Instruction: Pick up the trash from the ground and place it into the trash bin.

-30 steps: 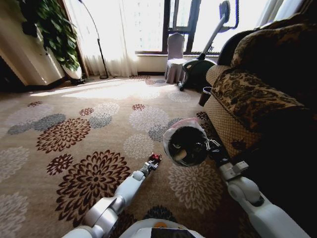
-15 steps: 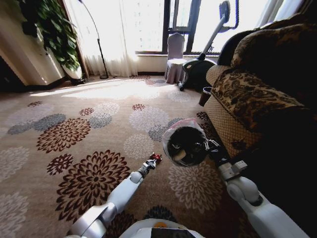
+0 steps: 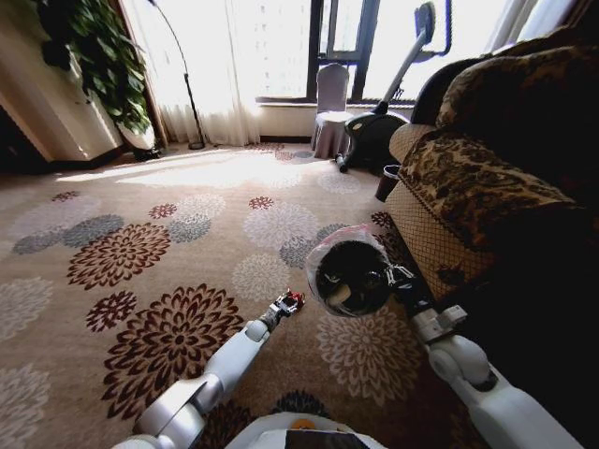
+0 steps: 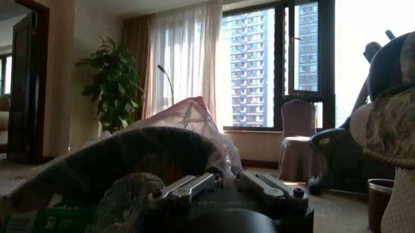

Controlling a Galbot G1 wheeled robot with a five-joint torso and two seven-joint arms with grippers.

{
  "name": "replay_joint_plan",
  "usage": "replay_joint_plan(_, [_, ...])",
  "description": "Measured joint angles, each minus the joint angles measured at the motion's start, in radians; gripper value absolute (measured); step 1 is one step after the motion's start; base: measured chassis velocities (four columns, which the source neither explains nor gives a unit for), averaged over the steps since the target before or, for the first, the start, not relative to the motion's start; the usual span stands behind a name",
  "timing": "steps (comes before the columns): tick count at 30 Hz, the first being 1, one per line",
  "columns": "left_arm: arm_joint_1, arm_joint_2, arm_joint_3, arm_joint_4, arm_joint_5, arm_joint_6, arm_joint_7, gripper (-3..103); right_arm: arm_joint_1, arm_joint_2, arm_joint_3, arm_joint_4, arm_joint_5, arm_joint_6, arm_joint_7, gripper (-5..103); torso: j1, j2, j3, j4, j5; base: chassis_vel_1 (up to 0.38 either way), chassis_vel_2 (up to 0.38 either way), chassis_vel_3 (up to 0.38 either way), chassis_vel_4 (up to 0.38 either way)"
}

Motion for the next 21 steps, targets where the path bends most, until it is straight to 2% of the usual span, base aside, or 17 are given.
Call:
replay_joint_plan(3, [-0.007,-0.001,0.0,0.003,-0.023,0.0,0.018,83,0.005,0.0,-0.007,-0.001,-0.002,0.001,0.0,0,0.0,0.0,0.0,-0.0001,0.0003,-0.345,0.029,0.314,-0.028])
replay_joint_plan(5, [-0.008,-0.002,0.0,0.007,-0.029,0.002,0.024,83,0.01,0.001,-0.012,-0.003,-0.003,0.002,0.0,0,0.0,0.0,0.0,-0.0002,0.0003,-0.355,0.043,0.371,-0.034])
replay_joint_plan(6, [-0.009,-0.007,-0.002,0.016,-0.048,0.017,0.033,93,0.014,0.004,-0.016,-0.004,-0.005,0.004,0.001,0,0.0,0.0,0.0,-0.0002,0.0008,-0.357,0.063,0.349,-0.067])
replay_joint_plan(7, [-0.008,-0.01,-0.003,0.018,-0.056,0.037,0.024,97,0.016,0.005,-0.017,-0.005,-0.006,0.004,0.001,0,0.001,0.0,0.0,-0.0003,0.0006,-0.308,0.063,0.249,-0.067])
replay_joint_plan(8, [-0.005,-0.011,-0.005,0.014,-0.061,0.065,0.011,97,0.016,0.006,-0.018,-0.005,-0.007,0.004,0.001,0,0.001,0.0,0.001,-0.0003,0.0005,-0.308,0.046,0.249,-0.067])
replay_joint_plan(9, [-0.005,-0.011,-0.005,0.014,-0.061,0.065,0.011,97,0.016,0.006,-0.018,-0.005,-0.007,0.004,0.001,0,0.001,0.0,0.001,-0.0003,0.0005,-0.308,0.046,0.249,-0.067])
replay_joint_plan(11, [0.028,0.005,-0.003,-0.044,-0.104,0.188,-0.033,88,0.015,0.006,-0.017,-0.009,-0.009,0.004,0.001,0,0.001,0.0,0.001,-0.0002,-0.0001,-0.124,0.045,0.109,-0.058])
replay_joint_plan(12, [0.041,0.016,-0.002,-0.067,-0.11,0.214,-0.043,82,0.015,0.004,-0.015,-0.01,-0.009,0.004,0.001,0,0.001,0.0,0.001,0.0,0.0,-0.065,0.018,0.01,-0.043])
replay_joint_plan(14, [0.054,0.027,0.0,-0.088,-0.114,0.233,-0.051,82,0.015,0.003,-0.013,-0.012,-0.009,0.004,0.001,0,0.0,0.0,0.0,0.0003,-0.0001,-0.033,0.009,0.005,-0.021])
replay_joint_plan(15, [0.084,0.047,0.001,-0.129,-0.111,0.268,-0.068,72,0.016,0.001,-0.012,-0.018,-0.009,0.004,0.001,0,0.0,0.0,0.0,0.0004,-0.0003,0.095,0.012,-0.048,0.023])
replay_joint_plan(16, [0.095,0.056,0.001,-0.143,-0.108,0.28,-0.075,72,0.017,0.001,-0.012,-0.02,-0.009,0.004,0.0,0,0.0,0.0,0.0,0.0004,-0.0001,0.095,-0.01,-0.083,0.023])
replay_joint_plan(17, [0.105,0.062,0.001,-0.157,-0.105,0.289,-0.081,66,0.02,0.002,-0.014,-0.022,-0.009,0.004,0.0,0,0.0,0.0,0.0,0.0004,0.0,0.076,-0.01,-0.083,0.029])
replay_joint_plan(18, [0.105,0.062,0.001,-0.157,-0.105,0.289,-0.081,66,0.02,0.002,-0.014,-0.022,-0.009,0.004,0.0,0,0.0,0.0,0.0,0.0004,0.0,0.076,-0.01,-0.083,0.029])
replay_joint_plan(19, [0.122,0.073,-0.003,-0.18,-0.101,0.311,-0.09,61,0.029,0.005,-0.023,-0.027,-0.009,0.004,0.0,0,0.0,0.0,0.0,-0.0001,0.0,0.025,-0.029,-0.062,0.029])
replay_joint_plan(20, [0.13,0.078,-0.006,-0.188,-0.099,0.316,-0.093,67,0.036,0.007,-0.029,-0.03,-0.009,0.004,0.0,0,0.0,0.0,0.0,-0.0003,-0.0002,0.0,0.0,0.0,0.0])
replay_joint_plan(21, [0.134,0.08,-0.009,-0.191,-0.097,0.317,-0.094,63,0.042,0.009,-0.033,-0.032,-0.009,0.004,0.0,0,0.0,0.0,0.0,-0.0002,0.0002,0.0,0.0,0.0,0.0])
